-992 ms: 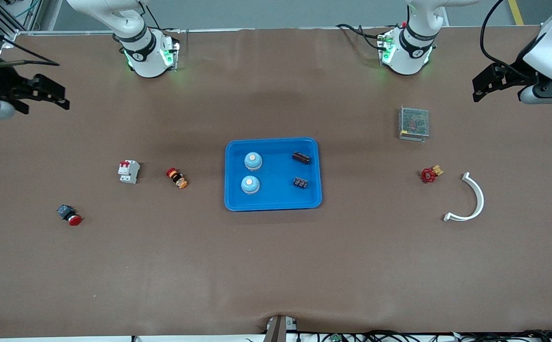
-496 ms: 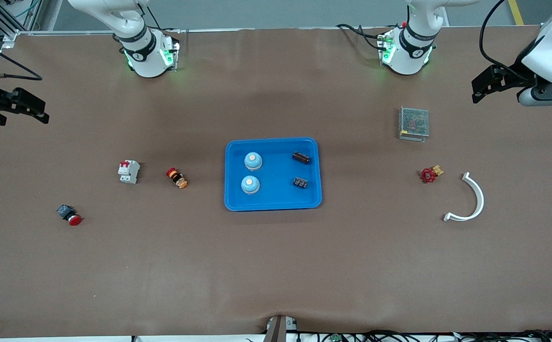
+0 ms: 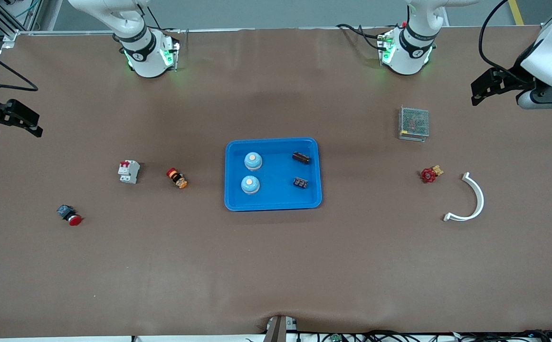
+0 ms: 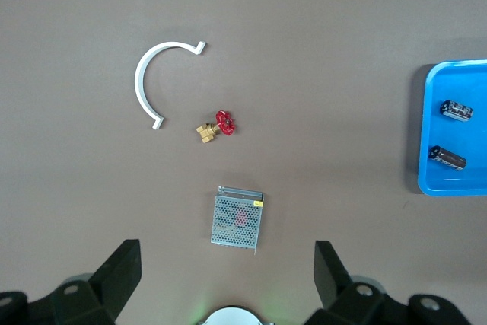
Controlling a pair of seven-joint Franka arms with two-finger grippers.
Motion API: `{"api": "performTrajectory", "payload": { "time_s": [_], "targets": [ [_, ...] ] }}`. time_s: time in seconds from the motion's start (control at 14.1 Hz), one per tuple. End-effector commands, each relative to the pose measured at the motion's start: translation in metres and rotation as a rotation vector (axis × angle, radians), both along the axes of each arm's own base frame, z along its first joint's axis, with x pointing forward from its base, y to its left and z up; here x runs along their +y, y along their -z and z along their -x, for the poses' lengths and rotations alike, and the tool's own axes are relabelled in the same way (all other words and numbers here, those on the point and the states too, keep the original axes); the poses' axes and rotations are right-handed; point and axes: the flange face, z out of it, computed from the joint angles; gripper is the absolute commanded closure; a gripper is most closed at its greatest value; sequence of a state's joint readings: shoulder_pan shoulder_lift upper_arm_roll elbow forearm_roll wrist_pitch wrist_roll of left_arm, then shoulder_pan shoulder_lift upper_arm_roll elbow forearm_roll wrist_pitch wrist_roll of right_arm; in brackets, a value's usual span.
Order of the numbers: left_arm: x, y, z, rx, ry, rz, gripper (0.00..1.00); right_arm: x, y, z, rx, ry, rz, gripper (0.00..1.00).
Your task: Place electrolytic capacitor and blue bell in tray
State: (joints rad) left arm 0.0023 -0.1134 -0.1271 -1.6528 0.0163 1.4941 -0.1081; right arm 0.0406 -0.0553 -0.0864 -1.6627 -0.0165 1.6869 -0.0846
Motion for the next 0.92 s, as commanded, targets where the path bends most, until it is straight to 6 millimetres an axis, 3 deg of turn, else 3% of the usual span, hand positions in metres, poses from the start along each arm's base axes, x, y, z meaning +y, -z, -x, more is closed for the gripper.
{"api": "performTrajectory", "payload": {
  "time_s": [0.0,0.5,0.85],
  "targets": [
    [-0.001,-0.003,-0.001,-0.012,0.022,0.008,0.0,0.0,-0.011,-0.001,-0.025,0.011,0.0,0.0],
    [-0.001,-0.003,-0.001,-0.013,0.022,0.006,0.0,-0.001,-0.022,0.009,-0.024,0.05,-0.006,0.0],
    [-0.004,-0.004,0.0,-0.015,0.027,0.007,0.0,-0.002,-0.018,0.01,-0.013,0.051,-0.007,0.0]
  ]
}}
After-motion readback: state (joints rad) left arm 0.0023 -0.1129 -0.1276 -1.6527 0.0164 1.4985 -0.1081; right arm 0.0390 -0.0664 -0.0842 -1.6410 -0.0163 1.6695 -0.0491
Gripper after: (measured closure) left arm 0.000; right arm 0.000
